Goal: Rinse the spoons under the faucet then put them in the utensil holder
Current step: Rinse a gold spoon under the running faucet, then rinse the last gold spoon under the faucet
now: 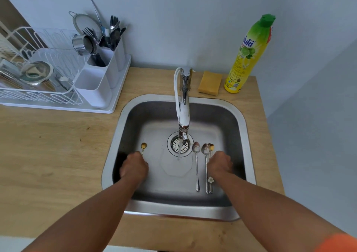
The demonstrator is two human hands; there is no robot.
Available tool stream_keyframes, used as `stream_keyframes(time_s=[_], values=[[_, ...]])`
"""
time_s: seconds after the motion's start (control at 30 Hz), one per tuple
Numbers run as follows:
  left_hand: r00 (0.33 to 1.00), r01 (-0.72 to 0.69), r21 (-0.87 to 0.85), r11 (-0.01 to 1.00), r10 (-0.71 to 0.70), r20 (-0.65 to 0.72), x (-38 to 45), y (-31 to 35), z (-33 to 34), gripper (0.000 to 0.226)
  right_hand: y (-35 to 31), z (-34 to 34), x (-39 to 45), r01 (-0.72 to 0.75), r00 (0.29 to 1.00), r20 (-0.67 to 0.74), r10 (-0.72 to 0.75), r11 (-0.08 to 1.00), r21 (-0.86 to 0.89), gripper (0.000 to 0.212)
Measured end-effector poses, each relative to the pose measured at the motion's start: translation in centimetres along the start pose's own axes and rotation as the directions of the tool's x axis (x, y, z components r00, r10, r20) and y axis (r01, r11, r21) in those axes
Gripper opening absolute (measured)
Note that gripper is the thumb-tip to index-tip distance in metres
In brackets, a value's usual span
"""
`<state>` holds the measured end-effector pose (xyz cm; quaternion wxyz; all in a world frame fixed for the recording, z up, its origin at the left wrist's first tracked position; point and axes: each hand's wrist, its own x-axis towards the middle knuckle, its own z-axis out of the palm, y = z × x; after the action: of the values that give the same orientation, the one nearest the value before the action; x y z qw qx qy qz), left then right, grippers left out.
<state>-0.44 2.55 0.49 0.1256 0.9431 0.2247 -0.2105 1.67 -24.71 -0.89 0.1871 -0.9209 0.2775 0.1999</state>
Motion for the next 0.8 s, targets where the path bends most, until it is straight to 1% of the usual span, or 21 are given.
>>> stream_keyframes(time_s=[0.13,0.3,0.43,0.53,0.57,0.6,0.67,0.7,0.77,0.8], values=[[0.999,0.038,-0.004,0.999,-0.038,0.032,0.3,0.3,0.7,0.022,0.5,0.5,0.5,-0.017,1.0,0.011,0.017,0.999,-0.044,0.011],[0.998,0.058,-0.023,0.998,-0.058,0.017,0.8,0.0,1.7,0.02,1.2,1.0,0.8,-0.016,0.999,0.037,0.019,0.997,-0.077,0.011],[0.995,0.097,-0.088,0.991,-0.094,0.035,1.1,0.1,2.1,0.025,0.8,0.7,1.3,-0.029,0.999,0.038,0.032,0.998,-0.06,0.017],[0.986,0.162,-0.163,0.973,-0.152,0.071,1.4,0.1,2.3,0.019,0.7,0.4,1.2,-0.026,0.999,0.018,0.026,1.0,-0.015,0.021],[0.982,0.183,-0.191,0.965,-0.169,0.085,1.6,0.0,2.5,0.017,0.6,0.3,1.0,-0.017,1.0,0.0,0.017,1.0,-0.001,0.022],[0.978,0.201,-0.219,0.955,-0.184,0.098,1.6,0.0,2.5,0.019,0.5,0.2,0.7,0.001,1.0,-0.026,-0.001,1.0,0.001,0.022],[0.971,0.227,-0.261,0.938,-0.197,0.136,1.7,0.0,2.4,0.026,0.1,0.1,0.0,0.078,0.994,-0.08,-0.079,0.997,-0.02,0.022],[0.967,0.234,-0.275,0.932,-0.195,0.162,1.7,0.2,2.3,0.025,-0.2,0.2,-0.5,0.129,0.987,-0.098,-0.129,0.992,-0.013,0.02],[0.958,0.244,-0.33,0.912,-0.174,0.229,1.4,0.9,2.1,0.023,-1.0,0.5,-1.4,0.209,0.976,-0.07,-0.204,0.976,0.067,0.016],[0.952,0.251,-0.368,0.895,-0.161,0.259,1.2,1.3,2.1,0.023,-1.5,0.7,-1.8,0.22,0.975,-0.012,-0.221,0.966,0.137,0.017]])
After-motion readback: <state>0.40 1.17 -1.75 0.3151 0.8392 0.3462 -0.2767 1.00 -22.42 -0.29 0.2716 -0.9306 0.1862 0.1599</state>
